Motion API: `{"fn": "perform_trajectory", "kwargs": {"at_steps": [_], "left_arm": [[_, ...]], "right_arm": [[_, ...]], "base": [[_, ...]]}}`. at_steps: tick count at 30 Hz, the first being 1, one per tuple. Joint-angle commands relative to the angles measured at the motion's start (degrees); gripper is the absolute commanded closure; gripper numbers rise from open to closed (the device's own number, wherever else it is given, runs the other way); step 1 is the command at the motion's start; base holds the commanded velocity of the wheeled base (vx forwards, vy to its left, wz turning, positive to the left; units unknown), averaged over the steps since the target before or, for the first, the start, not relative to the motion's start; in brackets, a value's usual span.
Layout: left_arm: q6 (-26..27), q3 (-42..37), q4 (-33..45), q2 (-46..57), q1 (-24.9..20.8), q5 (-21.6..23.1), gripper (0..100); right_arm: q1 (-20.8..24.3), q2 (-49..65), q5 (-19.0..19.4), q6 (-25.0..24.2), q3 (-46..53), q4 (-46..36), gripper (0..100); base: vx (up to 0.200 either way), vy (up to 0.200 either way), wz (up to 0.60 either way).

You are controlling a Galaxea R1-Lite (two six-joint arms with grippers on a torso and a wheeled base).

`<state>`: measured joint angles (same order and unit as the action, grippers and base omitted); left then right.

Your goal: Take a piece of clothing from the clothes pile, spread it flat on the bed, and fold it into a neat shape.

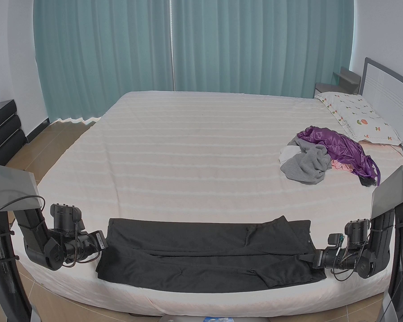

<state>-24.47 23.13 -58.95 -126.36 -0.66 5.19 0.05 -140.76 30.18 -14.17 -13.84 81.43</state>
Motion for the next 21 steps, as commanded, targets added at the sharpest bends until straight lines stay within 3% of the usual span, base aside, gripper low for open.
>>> {"fn": "perform_trajectory", "kwargs": {"at_steps": [1,21], "left_arm": [[0.03,-0.01,-0.02,-0.03,0.04,-0.01,100],[0.03,0.6,-0.02,-1.09,0.66,-0.01,100]], "right_arm": [[-0.66,0.58,0.23,-0.42,0.39,0.04,100],[-2.86,1.81,1.11,-3.41,2.32,4.26,100]], "base": [[0.0,0.0,0.0],[0.0,0.0,0.0]]}}
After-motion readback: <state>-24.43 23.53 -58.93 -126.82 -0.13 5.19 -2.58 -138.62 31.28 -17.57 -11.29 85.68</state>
